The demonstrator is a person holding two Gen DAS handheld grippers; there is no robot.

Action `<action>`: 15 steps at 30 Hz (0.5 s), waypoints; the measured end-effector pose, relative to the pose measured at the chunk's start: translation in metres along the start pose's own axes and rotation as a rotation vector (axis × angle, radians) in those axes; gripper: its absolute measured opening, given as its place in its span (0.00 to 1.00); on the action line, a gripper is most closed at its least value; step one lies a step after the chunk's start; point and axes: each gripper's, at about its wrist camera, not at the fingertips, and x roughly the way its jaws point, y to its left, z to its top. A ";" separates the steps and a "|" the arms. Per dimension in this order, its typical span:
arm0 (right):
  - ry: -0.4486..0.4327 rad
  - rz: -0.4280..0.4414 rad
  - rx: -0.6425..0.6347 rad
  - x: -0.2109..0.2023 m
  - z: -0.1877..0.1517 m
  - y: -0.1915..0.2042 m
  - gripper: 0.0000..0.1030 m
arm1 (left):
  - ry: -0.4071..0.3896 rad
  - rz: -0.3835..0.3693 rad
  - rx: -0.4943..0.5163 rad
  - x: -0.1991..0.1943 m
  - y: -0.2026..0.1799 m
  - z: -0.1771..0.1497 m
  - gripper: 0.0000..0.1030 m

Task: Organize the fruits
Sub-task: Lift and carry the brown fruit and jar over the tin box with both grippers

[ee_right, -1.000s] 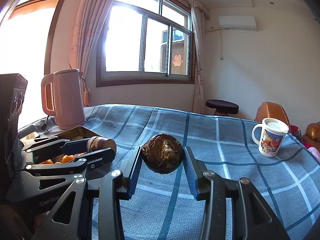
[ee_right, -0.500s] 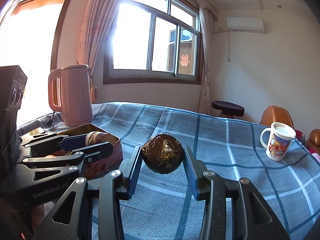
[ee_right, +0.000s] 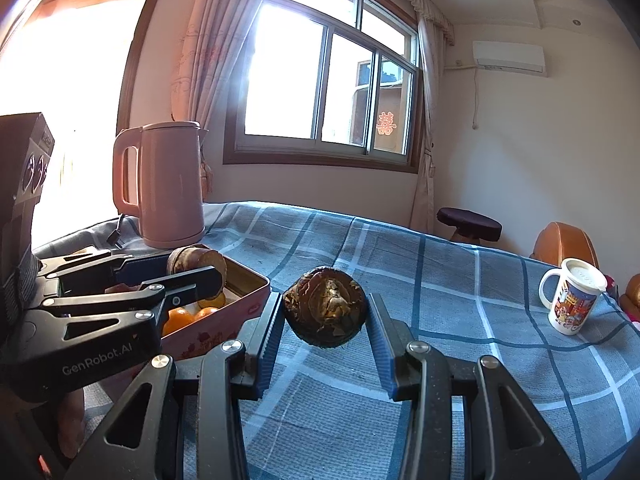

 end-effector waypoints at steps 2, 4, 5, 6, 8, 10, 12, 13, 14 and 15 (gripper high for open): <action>0.002 0.007 -0.002 0.001 0.001 0.002 0.42 | -0.003 0.006 0.001 -0.001 0.001 0.000 0.36; 0.004 0.012 -0.005 0.003 0.001 0.004 0.42 | -0.003 0.010 0.000 -0.002 0.003 -0.001 0.36; 0.004 0.016 -0.006 0.003 0.002 0.005 0.42 | -0.003 0.013 -0.001 -0.003 0.004 -0.001 0.36; 0.005 0.020 -0.008 0.004 0.002 0.007 0.42 | -0.003 0.014 -0.002 -0.003 0.005 -0.001 0.36; 0.007 0.025 -0.016 0.005 0.003 0.010 0.42 | -0.004 0.020 -0.004 -0.004 0.008 -0.001 0.36; 0.007 0.032 -0.022 0.007 0.003 0.013 0.42 | -0.007 0.028 -0.007 -0.006 0.012 -0.001 0.36; 0.009 0.040 -0.026 0.009 0.005 0.016 0.42 | -0.008 0.035 -0.010 -0.008 0.015 -0.001 0.36; 0.009 0.043 -0.029 0.009 0.006 0.018 0.42 | -0.008 0.042 -0.013 -0.008 0.018 -0.001 0.36; 0.009 0.047 -0.034 0.010 0.007 0.020 0.42 | -0.009 0.045 -0.016 -0.009 0.020 -0.001 0.36; 0.009 0.049 -0.038 0.011 0.007 0.022 0.42 | -0.008 0.049 -0.020 -0.010 0.023 -0.001 0.36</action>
